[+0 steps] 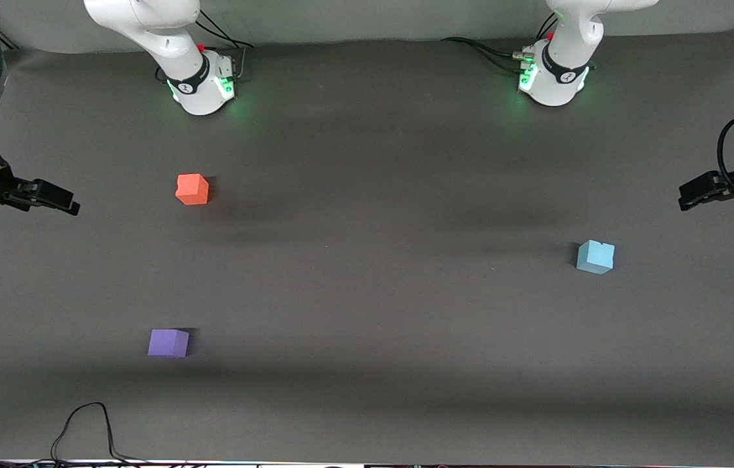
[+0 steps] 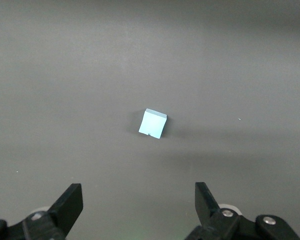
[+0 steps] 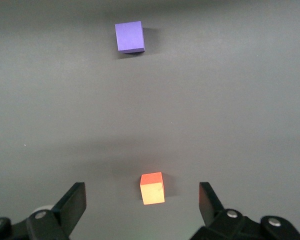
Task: Place blue block between orange and purple blocks
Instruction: 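Move the left gripper from rest toward the light blue cube, then lower the left gripper over the light blue cube and close it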
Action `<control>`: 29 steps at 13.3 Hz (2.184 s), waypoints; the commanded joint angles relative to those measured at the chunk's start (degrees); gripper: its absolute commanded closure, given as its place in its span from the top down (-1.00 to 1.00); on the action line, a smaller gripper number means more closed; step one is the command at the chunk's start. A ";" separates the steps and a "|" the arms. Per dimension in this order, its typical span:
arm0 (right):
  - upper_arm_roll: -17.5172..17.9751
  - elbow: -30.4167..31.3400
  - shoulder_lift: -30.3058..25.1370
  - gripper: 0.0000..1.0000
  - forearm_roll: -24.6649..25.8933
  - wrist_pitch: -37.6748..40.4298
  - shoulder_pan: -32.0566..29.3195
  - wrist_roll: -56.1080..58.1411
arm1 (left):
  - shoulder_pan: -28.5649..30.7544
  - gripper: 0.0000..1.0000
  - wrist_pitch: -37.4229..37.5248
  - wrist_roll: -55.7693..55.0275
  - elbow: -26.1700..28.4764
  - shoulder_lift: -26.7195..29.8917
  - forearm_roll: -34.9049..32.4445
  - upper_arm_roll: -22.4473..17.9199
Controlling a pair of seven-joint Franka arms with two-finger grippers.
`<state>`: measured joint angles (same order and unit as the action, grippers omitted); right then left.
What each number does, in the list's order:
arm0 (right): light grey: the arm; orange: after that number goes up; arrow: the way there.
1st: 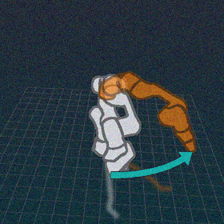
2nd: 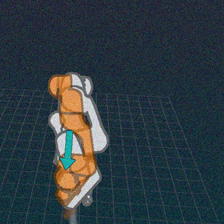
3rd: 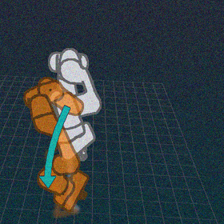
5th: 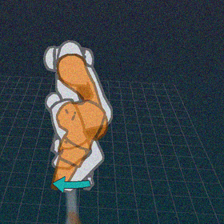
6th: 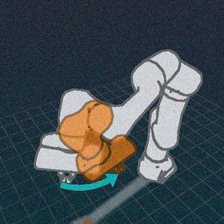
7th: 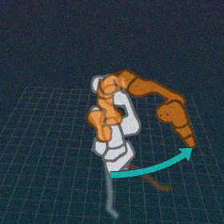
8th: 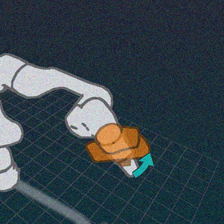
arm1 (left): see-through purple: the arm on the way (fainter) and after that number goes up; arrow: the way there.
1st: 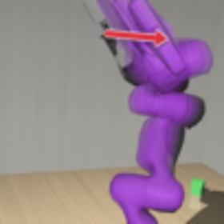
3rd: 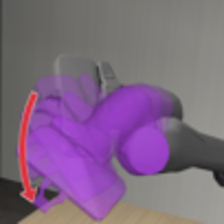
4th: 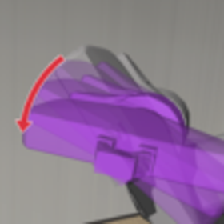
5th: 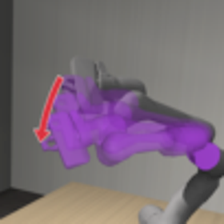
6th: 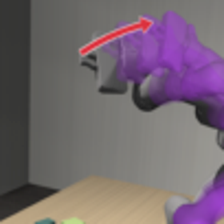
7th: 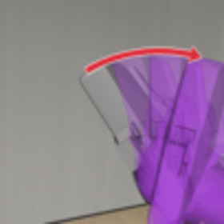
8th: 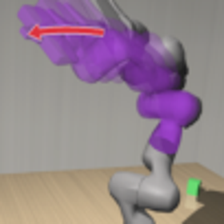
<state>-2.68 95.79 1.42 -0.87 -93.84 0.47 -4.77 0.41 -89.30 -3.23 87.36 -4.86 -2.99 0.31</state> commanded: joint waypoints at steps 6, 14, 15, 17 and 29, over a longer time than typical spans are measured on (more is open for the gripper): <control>-0.66 -1.74 1.04 1.00 0.95 -0.38 0.59 0.73 | 0.12 1.00 2.11 -0.02 -2.02 -0.94 0.17 -0.05; -0.40 -1.92 0.51 1.00 0.51 0.14 0.76 -0.24 | 0.56 1.00 5.02 0.77 7.96 6.32 0.44 -0.14; -0.40 -1.92 0.51 1.00 0.51 0.14 0.68 -0.15 | 0.65 1.00 3.62 0.77 13.05 10.36 0.44 -0.23; -0.40 -2.01 0.77 1.00 0.51 -0.12 0.76 -0.15 | 0.73 1.00 -0.51 0.77 23.25 17.92 0.17 -0.23; -0.57 -1.92 0.34 1.00 0.51 0.49 0.68 0.73 | 1.26 1.00 -16.94 4.71 24.53 -0.91 -0.35 -0.58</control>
<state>-3.01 94.56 1.84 -0.69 -94.30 0.89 -4.77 1.23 -102.51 -1.31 112.79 0.01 -2.93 -0.38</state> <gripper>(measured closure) 0.000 0.000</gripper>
